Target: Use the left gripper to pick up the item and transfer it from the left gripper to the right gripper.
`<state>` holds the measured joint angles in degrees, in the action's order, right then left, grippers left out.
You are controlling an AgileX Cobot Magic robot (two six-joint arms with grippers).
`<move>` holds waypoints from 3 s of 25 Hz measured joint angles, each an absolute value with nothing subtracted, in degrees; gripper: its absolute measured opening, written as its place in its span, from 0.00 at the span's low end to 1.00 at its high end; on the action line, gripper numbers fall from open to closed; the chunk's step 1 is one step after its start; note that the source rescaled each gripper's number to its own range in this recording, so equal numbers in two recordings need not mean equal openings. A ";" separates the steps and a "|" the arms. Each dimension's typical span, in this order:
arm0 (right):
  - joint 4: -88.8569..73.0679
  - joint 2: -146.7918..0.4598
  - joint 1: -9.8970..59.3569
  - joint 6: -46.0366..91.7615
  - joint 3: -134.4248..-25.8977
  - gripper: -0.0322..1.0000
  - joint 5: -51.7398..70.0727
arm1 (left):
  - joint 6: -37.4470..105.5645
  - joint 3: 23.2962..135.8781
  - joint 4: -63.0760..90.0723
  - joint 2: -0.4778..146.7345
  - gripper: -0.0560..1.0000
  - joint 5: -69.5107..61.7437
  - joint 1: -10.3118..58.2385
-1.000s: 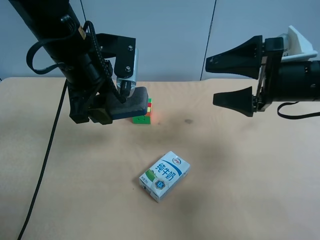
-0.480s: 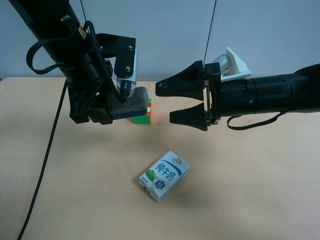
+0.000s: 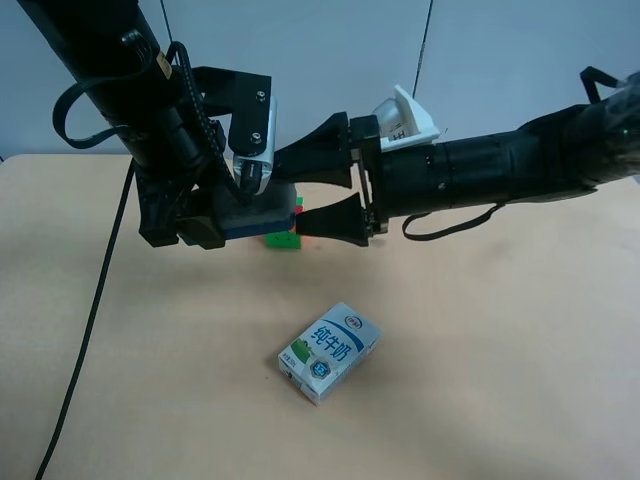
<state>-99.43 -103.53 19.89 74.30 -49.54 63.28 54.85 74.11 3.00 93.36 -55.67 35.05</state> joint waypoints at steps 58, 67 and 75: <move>-99.59 -107.56 23.94 74.74 -54.64 0.03 60.41 | 11.35 64.09 -7.53 50.60 0.99 -69.31 35.17; -99.59 -107.56 23.94 74.32 -54.64 0.03 61.56 | 6.40 46.34 -5.13 25.80 1.00 -67.50 35.17; -99.52 -107.56 23.94 73.22 -54.64 0.03 61.82 | 0.93 35.93 -3.17 9.87 1.00 -67.12 35.19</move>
